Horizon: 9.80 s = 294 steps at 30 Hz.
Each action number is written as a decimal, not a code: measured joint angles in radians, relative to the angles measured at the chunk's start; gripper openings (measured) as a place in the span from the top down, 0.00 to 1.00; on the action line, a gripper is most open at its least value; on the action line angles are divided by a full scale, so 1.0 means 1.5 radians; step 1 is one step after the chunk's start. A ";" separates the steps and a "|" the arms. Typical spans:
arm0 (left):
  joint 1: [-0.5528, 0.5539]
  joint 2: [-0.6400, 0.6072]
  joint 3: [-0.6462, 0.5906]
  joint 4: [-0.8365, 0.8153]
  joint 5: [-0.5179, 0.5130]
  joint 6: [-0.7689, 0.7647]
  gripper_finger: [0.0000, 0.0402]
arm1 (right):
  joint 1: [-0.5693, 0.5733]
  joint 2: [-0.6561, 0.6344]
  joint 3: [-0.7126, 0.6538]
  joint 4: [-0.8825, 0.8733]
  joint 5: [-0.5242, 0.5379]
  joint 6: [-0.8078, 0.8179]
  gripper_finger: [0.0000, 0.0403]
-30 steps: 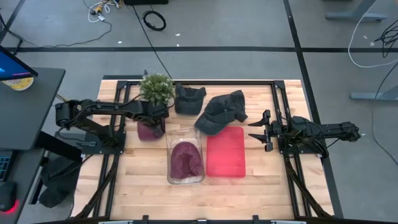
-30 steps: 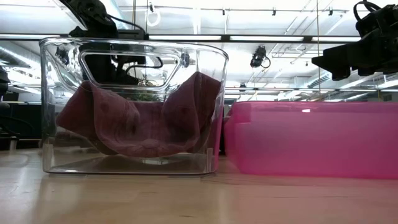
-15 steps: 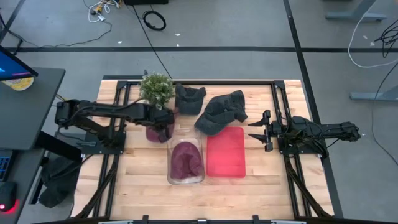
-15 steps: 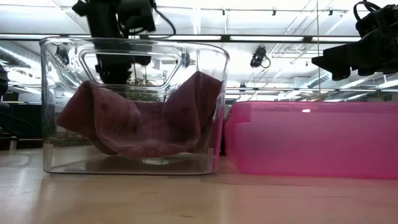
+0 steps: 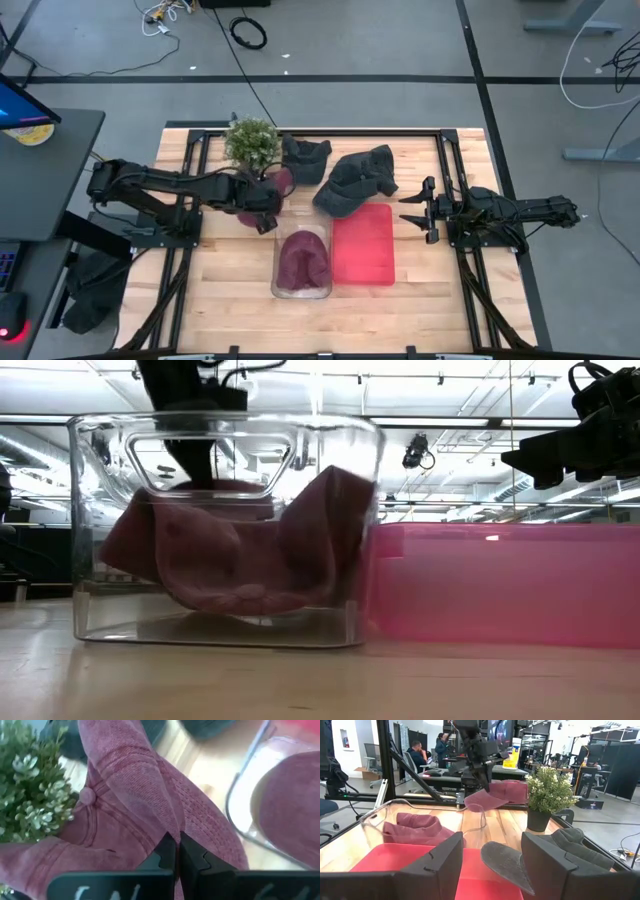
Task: Pick & Place hat
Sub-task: Put the red cap into the transparent bin, then put the black cap into the red bin
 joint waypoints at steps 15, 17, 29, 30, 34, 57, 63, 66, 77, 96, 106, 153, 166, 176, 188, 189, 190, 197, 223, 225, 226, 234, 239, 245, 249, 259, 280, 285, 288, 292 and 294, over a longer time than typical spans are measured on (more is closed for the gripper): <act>-0.099 0.000 0.066 -0.018 -0.044 -0.049 0.99 | 0.000 0.000 0.000 0.000 0.000 0.000 0.49; -0.113 0.000 0.068 -0.003 -0.044 -0.048 0.99 | 0.000 0.000 0.000 0.000 0.000 0.000 0.49; -0.158 0.000 0.068 0.152 0.019 -0.035 0.99 | 0.000 0.000 0.000 0.000 0.000 0.000 0.49; -0.162 0.000 0.068 0.160 0.019 -0.030 0.99 | 0.000 0.000 0.000 0.000 0.000 0.000 0.49; -0.180 0.003 0.068 0.199 0.022 -0.012 0.99 | 0.000 0.000 0.000 0.000 0.000 0.000 0.49; -0.225 0.077 0.068 0.358 0.097 -0.023 0.99 | 0.000 0.000 0.000 -0.001 0.000 0.000 0.49; -0.226 0.077 0.068 0.342 0.088 -0.064 0.99 | 0.000 0.000 0.000 -0.001 0.000 0.000 0.49; -0.225 0.077 0.068 0.309 0.075 -0.091 0.99 | 0.000 0.000 0.000 -0.001 0.000 0.000 0.49; -0.193 0.140 0.068 0.308 0.125 -0.122 0.99 | 0.000 0.000 0.000 -0.001 0.000 0.000 0.49; -0.148 0.162 0.068 0.179 0.140 -0.181 0.99 | 0.000 0.000 0.000 0.000 0.000 0.000 0.49; -0.148 0.170 0.067 0.178 0.141 -0.179 0.99 | 0.000 0.000 0.000 0.000 0.000 0.000 0.49; -0.107 0.243 0.066 0.177 0.252 -0.147 0.72 | 0.000 0.000 0.000 0.000 0.000 0.000 0.49; -0.093 0.210 0.065 0.164 0.337 -0.146 0.71 | 0.000 0.000 0.000 -0.001 0.000 0.000 0.49; -0.030 0.207 0.066 0.168 0.538 -0.155 0.71 | 0.000 0.000 0.000 0.000 0.000 0.000 0.49; 0.025 0.200 0.067 0.211 0.568 -0.117 0.71 | 0.000 0.000 0.000 0.000 0.000 0.000 0.49; 0.026 0.196 0.067 0.210 0.563 -0.116 0.71 | 0.000 0.000 0.000 0.000 0.000 0.000 0.49; 0.028 0.192 0.067 0.210 0.556 -0.116 0.71 | 0.000 0.000 0.000 0.000 0.000 0.000 0.49; 0.028 0.126 0.067 0.215 0.485 -0.102 0.71 | 0.000 0.000 0.000 0.000 0.000 0.000 0.49; 0.026 0.000 0.068 0.216 0.437 0.140 0.71 | 0.000 0.000 0.000 0.000 0.000 0.000 0.49; 0.026 0.000 0.068 0.216 0.436 0.155 0.71 | 0.000 0.000 0.000 0.000 0.000 0.000 0.49; 0.026 -0.001 0.068 0.216 0.437 0.164 0.71 | 0.000 0.000 0.000 0.000 0.000 0.000 0.49; 0.001 -0.020 0.057 0.253 0.399 0.217 0.71 | 0.000 0.000 0.000 0.000 0.000 0.000 0.49; -0.018 -0.067 0.012 0.285 0.397 0.250 0.71 | 0.000 0.000 0.000 -0.001 0.000 0.000 0.49; -0.013 -0.169 -0.081 0.347 0.397 0.268 0.71 | 0.000 0.001 0.000 0.002 0.000 0.000 0.49; -0.008 -0.248 -0.156 0.394 0.397 0.284 0.71 | 0.000 0.003 0.000 0.001 0.000 0.000 0.49; 0.053 -0.419 -0.323 0.558 0.468 0.303 0.71 | 0.000 0.004 0.000 -0.001 0.000 0.000 0.49; 0.105 -0.630 -0.482 0.669 0.490 0.298 0.71 | 0.000 0.004 0.000 0.000 0.000 0.000 0.49; 0.105 -0.700 -0.493 0.648 0.476 0.284 0.71 | 0.000 0.004 0.000 0.000 0.000 0.000 0.49; 0.105 -0.735 -0.493 0.619 0.457 0.280 0.71 | 0.000 0.004 0.000 0.000 0.000 0.000 0.49; 0.105 -0.770 -0.493 0.577 0.438 0.283 0.71 | 0.000 0.004 0.000 0.000 0.000 0.000 0.49; 0.105 -0.784 -0.493 0.564 0.427 0.284 0.71 | 0.000 0.004 0.000 0.000 0.000 0.000 0.49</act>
